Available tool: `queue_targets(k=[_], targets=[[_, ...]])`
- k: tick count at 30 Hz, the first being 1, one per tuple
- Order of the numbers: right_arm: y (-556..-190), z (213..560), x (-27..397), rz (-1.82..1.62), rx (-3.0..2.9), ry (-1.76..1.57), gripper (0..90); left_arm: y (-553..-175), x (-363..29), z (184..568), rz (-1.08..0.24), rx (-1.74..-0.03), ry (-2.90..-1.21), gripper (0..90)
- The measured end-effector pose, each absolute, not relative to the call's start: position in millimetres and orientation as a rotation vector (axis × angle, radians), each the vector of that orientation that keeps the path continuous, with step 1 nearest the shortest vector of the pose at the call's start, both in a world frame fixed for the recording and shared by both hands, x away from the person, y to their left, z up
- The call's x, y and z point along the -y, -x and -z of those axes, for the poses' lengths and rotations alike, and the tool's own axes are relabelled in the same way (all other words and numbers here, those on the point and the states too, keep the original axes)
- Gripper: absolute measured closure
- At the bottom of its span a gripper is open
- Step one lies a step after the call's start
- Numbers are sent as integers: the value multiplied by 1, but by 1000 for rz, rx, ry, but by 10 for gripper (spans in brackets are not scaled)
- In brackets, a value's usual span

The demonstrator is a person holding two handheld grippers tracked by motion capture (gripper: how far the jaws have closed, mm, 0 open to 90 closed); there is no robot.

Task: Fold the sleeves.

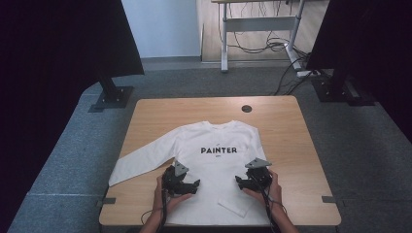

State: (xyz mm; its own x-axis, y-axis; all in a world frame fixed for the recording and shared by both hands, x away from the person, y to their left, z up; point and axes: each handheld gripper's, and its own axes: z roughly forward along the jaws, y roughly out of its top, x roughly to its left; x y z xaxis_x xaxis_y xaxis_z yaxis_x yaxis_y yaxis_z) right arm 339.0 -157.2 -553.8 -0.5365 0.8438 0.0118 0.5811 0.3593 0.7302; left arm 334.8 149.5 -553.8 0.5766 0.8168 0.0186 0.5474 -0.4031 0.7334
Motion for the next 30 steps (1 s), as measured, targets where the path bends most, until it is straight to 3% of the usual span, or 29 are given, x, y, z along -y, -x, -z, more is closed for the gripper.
queue_targets(k=[30], targets=[[-333,558,186,-1027,-2222,-1245,246,-332,-126,554,-497,-1085,-2109,127]])
